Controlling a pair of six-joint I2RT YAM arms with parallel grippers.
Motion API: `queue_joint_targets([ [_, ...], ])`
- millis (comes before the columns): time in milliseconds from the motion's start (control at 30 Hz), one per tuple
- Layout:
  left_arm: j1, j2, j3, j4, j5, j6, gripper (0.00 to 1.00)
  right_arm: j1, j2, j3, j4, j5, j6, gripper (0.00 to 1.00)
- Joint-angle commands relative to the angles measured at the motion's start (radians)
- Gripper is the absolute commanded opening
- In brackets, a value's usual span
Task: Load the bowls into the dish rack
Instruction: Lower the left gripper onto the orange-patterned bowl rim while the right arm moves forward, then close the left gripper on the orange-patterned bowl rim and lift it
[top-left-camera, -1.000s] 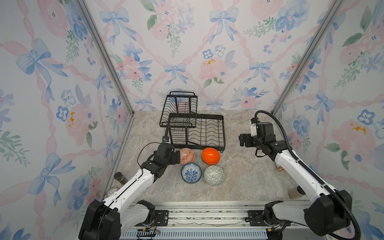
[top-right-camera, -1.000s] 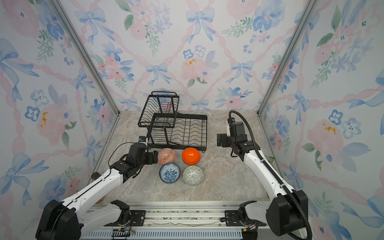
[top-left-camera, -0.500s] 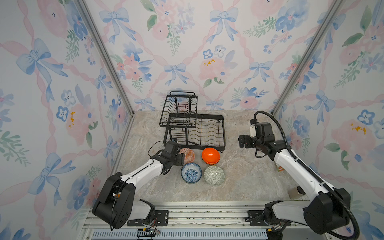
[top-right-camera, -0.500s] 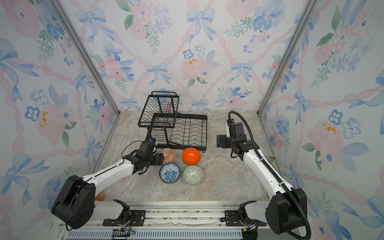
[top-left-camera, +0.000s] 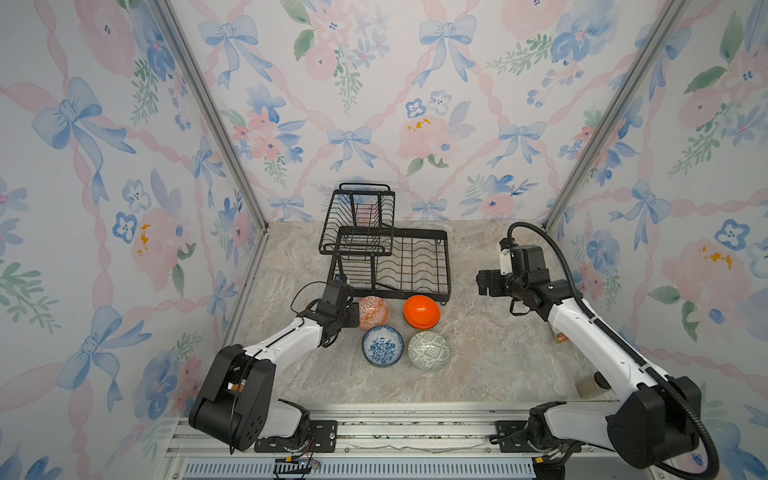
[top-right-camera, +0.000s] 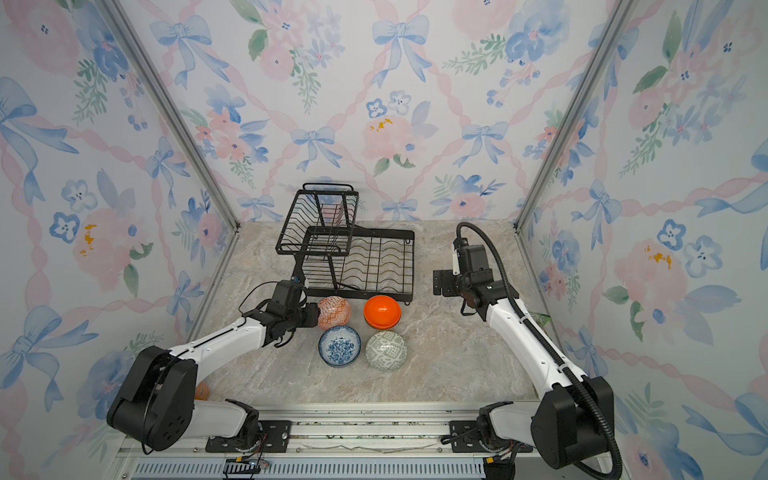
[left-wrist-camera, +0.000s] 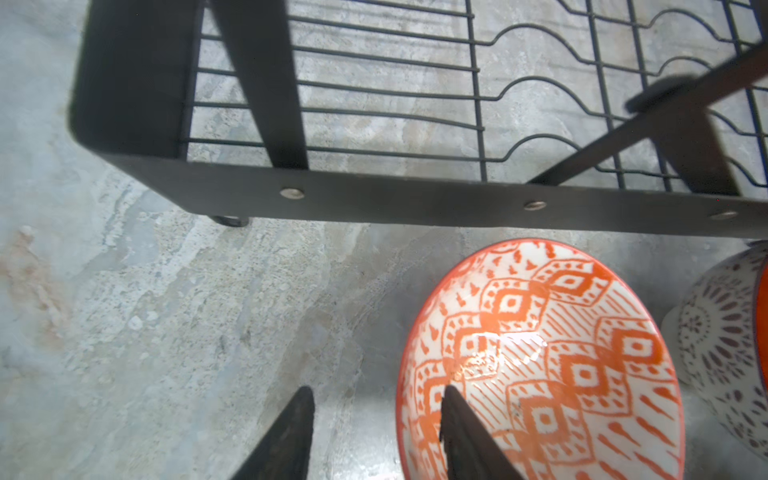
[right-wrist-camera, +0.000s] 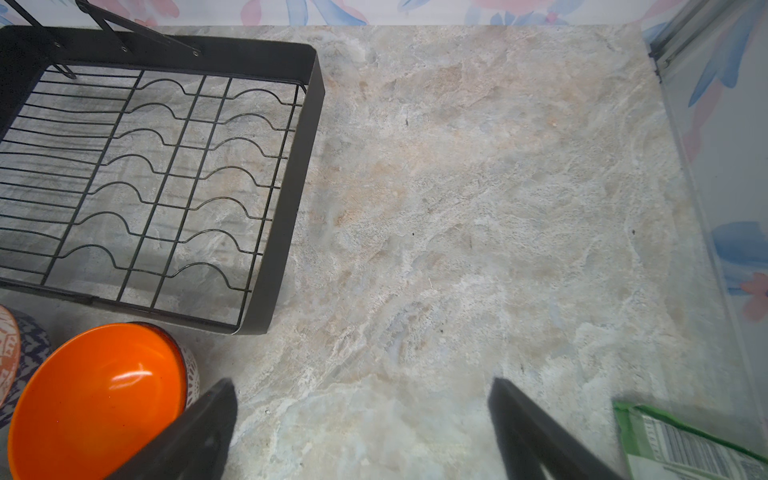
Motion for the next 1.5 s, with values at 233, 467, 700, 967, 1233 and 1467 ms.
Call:
queue_joint_targets([
  [233,0.039,0.032,-0.058,0.124,0.141,-0.038,0.42,0.013,0.002,0.004,-0.023,0.004,0.004,0.97],
  [467,0.039,0.062,-0.053,0.127,0.156,-0.044,0.33,0.021,0.004,0.002,-0.022,0.008,0.002,0.97],
  [700,0.039,0.084,-0.053,0.131,0.138,-0.052,0.19,0.022,-0.017,-0.007,-0.032,0.021,-0.006,0.97],
  [967,0.041,0.060,-0.053,0.117,0.103,-0.052,0.04,0.021,-0.030,-0.010,-0.038,0.025,-0.011,0.97],
  [1233,0.056,-0.008,-0.060,0.071,0.041,-0.040,0.00,0.023,-0.033,-0.014,-0.032,0.015,-0.008,0.97],
  [1467,0.063,-0.124,-0.067,0.023,-0.044,-0.016,0.00,0.023,-0.031,-0.010,-0.031,0.006,-0.010,0.97],
])
